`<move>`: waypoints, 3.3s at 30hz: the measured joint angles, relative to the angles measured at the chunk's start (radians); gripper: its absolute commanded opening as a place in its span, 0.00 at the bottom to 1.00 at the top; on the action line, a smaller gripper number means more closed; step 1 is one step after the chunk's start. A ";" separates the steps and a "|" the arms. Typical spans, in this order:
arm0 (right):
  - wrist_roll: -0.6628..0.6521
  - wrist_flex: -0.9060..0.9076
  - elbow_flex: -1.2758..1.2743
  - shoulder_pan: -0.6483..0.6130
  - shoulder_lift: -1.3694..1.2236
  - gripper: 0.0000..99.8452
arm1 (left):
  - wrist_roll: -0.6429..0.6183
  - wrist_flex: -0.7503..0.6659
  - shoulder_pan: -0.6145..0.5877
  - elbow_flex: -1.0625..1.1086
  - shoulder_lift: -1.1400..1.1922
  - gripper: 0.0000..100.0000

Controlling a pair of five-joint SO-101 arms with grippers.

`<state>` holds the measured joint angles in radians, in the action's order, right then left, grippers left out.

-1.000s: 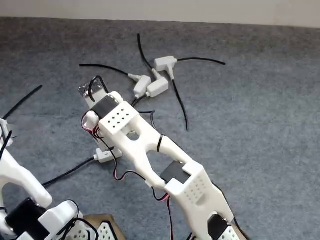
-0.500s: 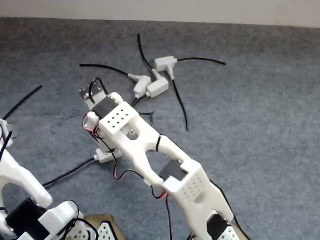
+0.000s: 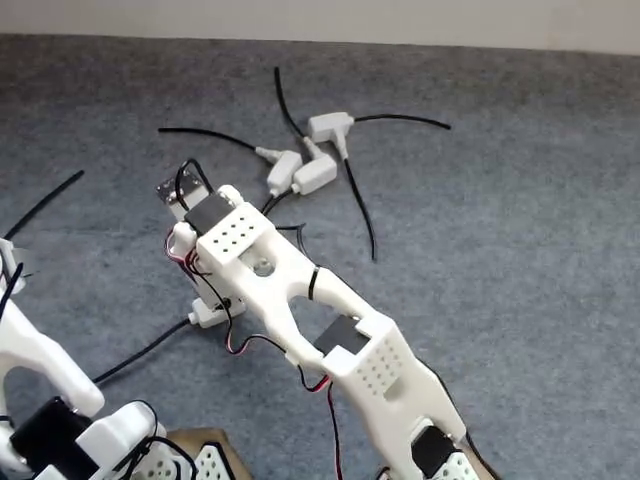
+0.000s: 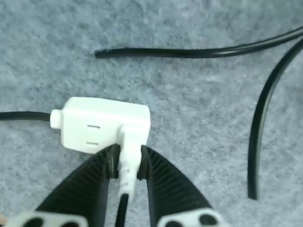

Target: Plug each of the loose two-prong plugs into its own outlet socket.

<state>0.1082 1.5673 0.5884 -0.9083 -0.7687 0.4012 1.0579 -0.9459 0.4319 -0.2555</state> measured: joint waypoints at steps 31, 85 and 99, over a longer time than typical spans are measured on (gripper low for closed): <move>-0.315 -0.328 0.419 0.442 0.069 0.01 | 0.026 0.074 0.397 0.071 0.000 0.29; -0.212 0.178 0.278 0.288 0.095 0.24 | 0.038 0.259 -0.305 -1.323 1.169 0.29; -0.247 0.178 0.262 0.288 0.100 0.24 | 0.031 0.298 -0.279 -1.521 1.361 0.29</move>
<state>-0.1389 1.7453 0.8508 -0.6199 -0.6690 0.4319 1.3556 -1.2252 -1.0886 1.1055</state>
